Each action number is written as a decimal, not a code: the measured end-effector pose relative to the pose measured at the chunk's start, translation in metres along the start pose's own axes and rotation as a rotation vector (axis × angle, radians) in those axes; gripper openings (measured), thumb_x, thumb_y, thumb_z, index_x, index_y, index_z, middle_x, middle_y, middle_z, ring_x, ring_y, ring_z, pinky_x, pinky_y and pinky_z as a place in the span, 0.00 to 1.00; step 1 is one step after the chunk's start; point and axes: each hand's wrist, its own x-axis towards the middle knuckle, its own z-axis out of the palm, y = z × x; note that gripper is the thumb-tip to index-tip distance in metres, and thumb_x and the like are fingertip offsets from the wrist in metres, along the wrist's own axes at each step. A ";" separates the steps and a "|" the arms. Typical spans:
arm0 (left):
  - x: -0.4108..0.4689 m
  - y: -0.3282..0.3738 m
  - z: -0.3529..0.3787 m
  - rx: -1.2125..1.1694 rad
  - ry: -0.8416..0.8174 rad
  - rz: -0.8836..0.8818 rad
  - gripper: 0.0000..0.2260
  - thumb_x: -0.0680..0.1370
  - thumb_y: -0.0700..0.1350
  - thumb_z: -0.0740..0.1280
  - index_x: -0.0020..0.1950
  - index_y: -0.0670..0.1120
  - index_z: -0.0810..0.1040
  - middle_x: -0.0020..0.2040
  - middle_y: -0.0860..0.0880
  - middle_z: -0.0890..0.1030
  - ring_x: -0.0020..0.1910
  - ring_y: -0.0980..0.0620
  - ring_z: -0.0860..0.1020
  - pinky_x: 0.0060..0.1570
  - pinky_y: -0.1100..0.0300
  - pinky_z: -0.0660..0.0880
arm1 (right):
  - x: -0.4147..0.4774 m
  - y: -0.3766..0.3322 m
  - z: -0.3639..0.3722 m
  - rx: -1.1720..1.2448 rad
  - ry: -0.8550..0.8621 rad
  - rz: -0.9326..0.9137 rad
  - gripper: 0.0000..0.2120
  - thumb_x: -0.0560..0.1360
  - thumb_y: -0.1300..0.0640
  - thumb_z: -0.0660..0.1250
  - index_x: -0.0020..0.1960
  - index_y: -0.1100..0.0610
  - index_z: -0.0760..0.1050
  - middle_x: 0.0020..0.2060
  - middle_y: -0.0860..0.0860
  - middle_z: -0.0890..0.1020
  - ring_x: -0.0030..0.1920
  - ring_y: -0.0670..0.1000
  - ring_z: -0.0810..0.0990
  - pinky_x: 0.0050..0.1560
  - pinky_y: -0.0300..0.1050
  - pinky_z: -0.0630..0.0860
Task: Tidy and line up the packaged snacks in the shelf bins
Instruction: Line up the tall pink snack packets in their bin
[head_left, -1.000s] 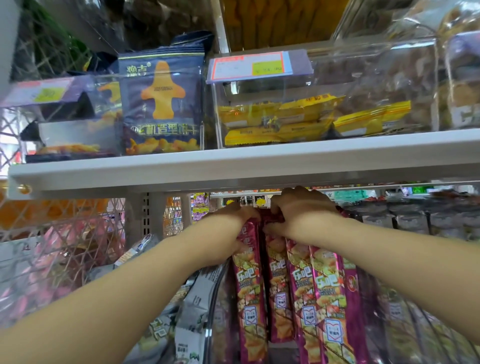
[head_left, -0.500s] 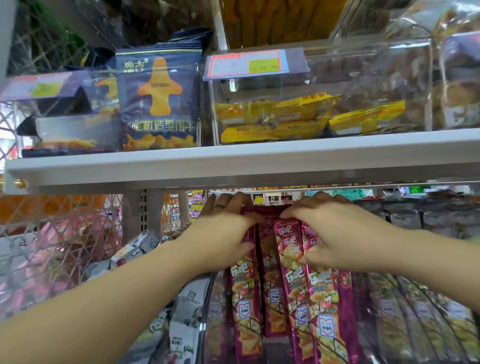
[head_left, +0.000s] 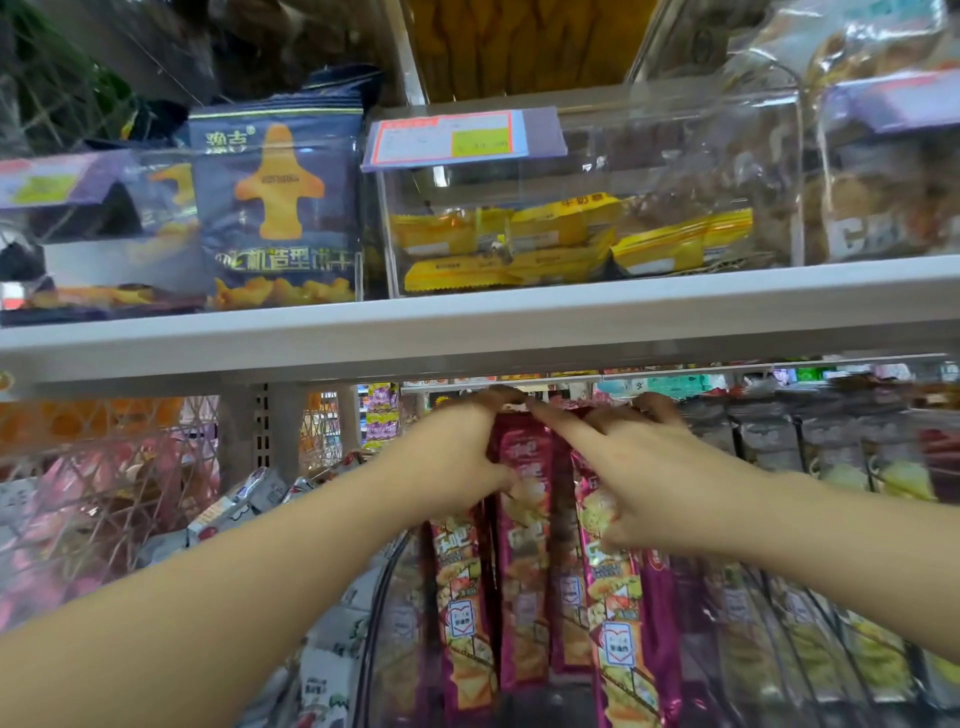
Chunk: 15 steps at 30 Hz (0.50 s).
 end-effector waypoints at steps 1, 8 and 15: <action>0.002 -0.003 -0.004 -0.010 -0.001 -0.022 0.27 0.74 0.44 0.71 0.70 0.51 0.65 0.40 0.54 0.76 0.33 0.57 0.74 0.26 0.72 0.66 | 0.001 0.001 -0.001 0.025 -0.013 0.008 0.56 0.67 0.49 0.73 0.73 0.42 0.29 0.51 0.48 0.73 0.60 0.54 0.70 0.69 0.55 0.55; 0.001 -0.012 0.007 0.267 -0.019 -0.005 0.26 0.74 0.53 0.69 0.71 0.55 0.67 0.63 0.51 0.74 0.60 0.49 0.73 0.60 0.58 0.69 | 0.013 0.007 -0.004 0.066 0.109 -0.070 0.47 0.73 0.49 0.69 0.75 0.42 0.36 0.69 0.52 0.65 0.70 0.52 0.62 0.69 0.50 0.52; -0.002 -0.007 0.011 0.414 0.140 0.088 0.31 0.74 0.55 0.67 0.74 0.57 0.58 0.70 0.52 0.64 0.69 0.48 0.62 0.69 0.52 0.59 | 0.021 0.016 0.002 0.076 0.166 -0.056 0.36 0.70 0.41 0.70 0.72 0.45 0.58 0.66 0.47 0.68 0.67 0.50 0.64 0.67 0.46 0.55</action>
